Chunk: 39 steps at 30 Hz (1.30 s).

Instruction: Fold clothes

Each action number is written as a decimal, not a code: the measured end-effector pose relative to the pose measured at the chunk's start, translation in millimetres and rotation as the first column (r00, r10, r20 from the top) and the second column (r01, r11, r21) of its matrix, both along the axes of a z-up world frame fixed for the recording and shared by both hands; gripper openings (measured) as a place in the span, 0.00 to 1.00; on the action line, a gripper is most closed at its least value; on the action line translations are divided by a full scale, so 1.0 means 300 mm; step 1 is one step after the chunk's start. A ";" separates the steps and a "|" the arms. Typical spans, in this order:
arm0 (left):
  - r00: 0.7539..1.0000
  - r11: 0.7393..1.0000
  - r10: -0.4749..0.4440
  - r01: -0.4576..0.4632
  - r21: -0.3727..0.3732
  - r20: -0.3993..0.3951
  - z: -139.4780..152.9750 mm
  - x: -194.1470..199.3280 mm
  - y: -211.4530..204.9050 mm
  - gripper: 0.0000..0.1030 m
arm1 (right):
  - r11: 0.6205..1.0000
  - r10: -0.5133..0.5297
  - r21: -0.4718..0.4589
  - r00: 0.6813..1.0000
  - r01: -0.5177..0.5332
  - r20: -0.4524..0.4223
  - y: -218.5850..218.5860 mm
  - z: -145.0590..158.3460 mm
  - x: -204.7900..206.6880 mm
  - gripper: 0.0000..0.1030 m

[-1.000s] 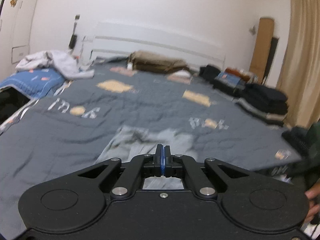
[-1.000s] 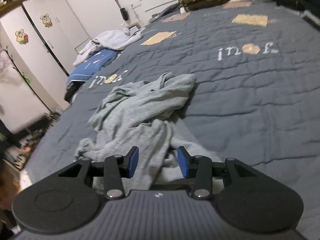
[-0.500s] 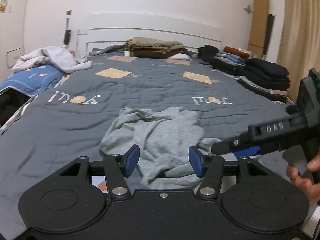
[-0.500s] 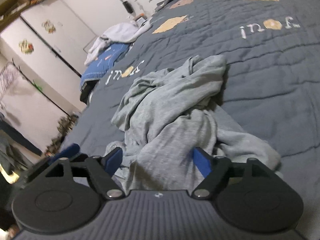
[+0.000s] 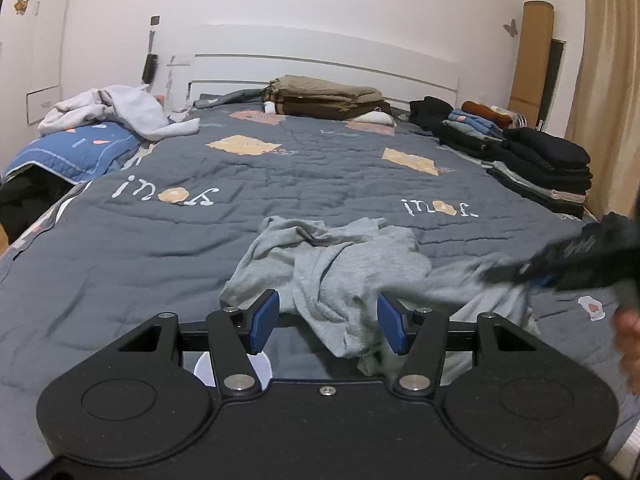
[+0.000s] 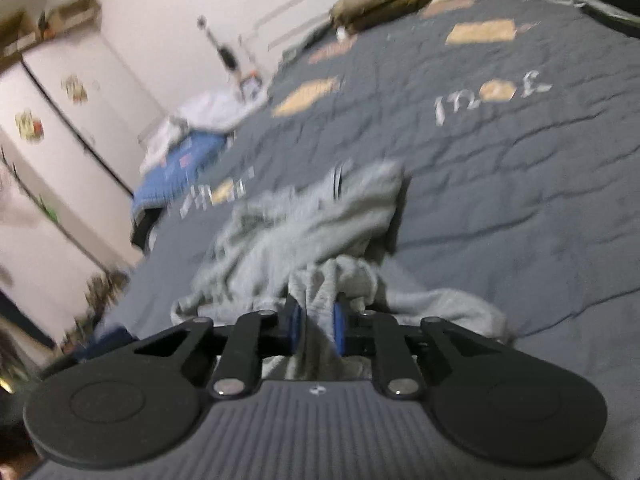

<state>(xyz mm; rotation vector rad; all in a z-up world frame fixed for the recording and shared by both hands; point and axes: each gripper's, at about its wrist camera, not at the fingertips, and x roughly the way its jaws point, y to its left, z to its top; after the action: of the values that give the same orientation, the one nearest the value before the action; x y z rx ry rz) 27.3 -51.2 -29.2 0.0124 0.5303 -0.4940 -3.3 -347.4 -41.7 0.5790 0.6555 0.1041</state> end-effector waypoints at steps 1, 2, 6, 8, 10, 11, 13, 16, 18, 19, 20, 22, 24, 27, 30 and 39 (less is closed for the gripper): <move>1.000 1.000 -0.002 0.002 0.001 0.000 -0.002 0.001 -0.005 0.52 | 1.000 -0.022 0.002 0.999 0.022 0.024 -0.024 0.024 -0.015 0.14; 1.000 1.000 -0.001 0.001 0.003 -0.001 -0.004 0.001 -0.009 0.52 | 0.999 -0.044 0.002 0.998 0.044 0.048 -0.049 0.048 -0.029 0.14; 1.000 1.000 -0.002 0.002 0.006 -0.006 -0.006 0.008 -0.023 0.52 | 0.991 -0.132 0.019 0.986 0.131 0.105 -0.176 0.115 -0.077 0.12; 1.000 1.000 -0.005 0.005 0.007 -0.007 -0.009 0.009 -0.032 0.52 | 0.985 -0.170 0.011 0.978 0.170 0.123 -0.236 0.140 -0.101 0.12; 1.000 1.000 -0.015 0.015 0.012 -0.011 -0.013 0.010 -0.044 0.52 | 0.972 -0.222 -0.047 0.966 0.230 0.132 -0.280 0.144 -0.117 0.12; 1.000 1.000 -0.024 0.024 0.015 -0.016 -0.016 0.011 -0.053 0.53 | 0.963 -0.245 -0.081 0.961 0.257 0.132 -0.298 0.138 -0.120 0.12; 0.999 0.999 -0.044 0.045 0.028 -0.026 -0.028 0.010 -0.077 0.55 | 0.967 -0.225 -0.109 0.973 0.230 0.055 -0.321 0.098 -0.094 0.14; 0.997 0.995 -0.079 0.081 0.054 -0.025 -0.044 0.003 -0.123 0.57 | 0.974 -0.180 -0.150 0.982 0.171 -0.049 -0.321 0.035 -0.060 0.16; 0.994 0.992 -0.105 0.106 0.067 -0.022 -0.052 -0.003 -0.157 0.60 | 0.972 -0.155 -0.188 0.987 0.144 -0.050 -0.307 0.039 -0.061 0.18; 0.992 0.990 -0.124 0.126 0.068 -0.021 -0.056 -0.006 -0.175 0.62 | 0.972 -0.140 -0.196 0.990 0.130 -0.037 -0.304 0.049 -0.068 0.23; 0.990 0.987 -0.141 0.142 0.074 -0.025 -0.060 -0.007 -0.192 0.64 | 0.974 -0.128 -0.189 0.992 0.123 -0.013 -0.306 0.063 -0.081 0.29; 0.987 0.983 -0.157 0.160 0.091 -0.035 -0.073 -0.004 -0.224 0.70 | 0.982 -0.099 -0.159 0.994 0.103 0.038 -0.314 0.083 -0.105 0.56; 0.987 0.981 -0.151 0.155 0.114 -0.045 -0.090 0.006 -0.250 0.70 | 0.989 -0.068 -0.129 0.995 0.078 0.078 -0.312 0.084 -0.122 0.61; 0.993 0.987 -0.108 0.114 0.109 -0.056 -0.100 0.028 -0.257 0.70 | 0.991 0.028 -0.130 0.997 -0.018 0.078 -0.274 0.070 -0.109 0.62; 0.997 0.998 -0.036 0.039 0.057 -0.062 -0.081 0.052 -0.219 0.70 | 0.960 0.201 -0.207 0.978 -0.187 0.052 -0.170 0.045 -0.079 0.62; 0.995 0.999 0.015 -0.018 -0.027 -0.103 -0.052 0.085 -0.175 0.70 | 0.864 0.390 -0.342 0.921 -0.370 -0.013 0.053 -0.060 -0.021 0.63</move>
<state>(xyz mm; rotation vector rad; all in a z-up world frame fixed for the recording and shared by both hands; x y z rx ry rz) 52.8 -103.5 -44.7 -0.0447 0.6238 -0.4879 -9.8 -331.5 -59.8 0.1057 0.7074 0.3707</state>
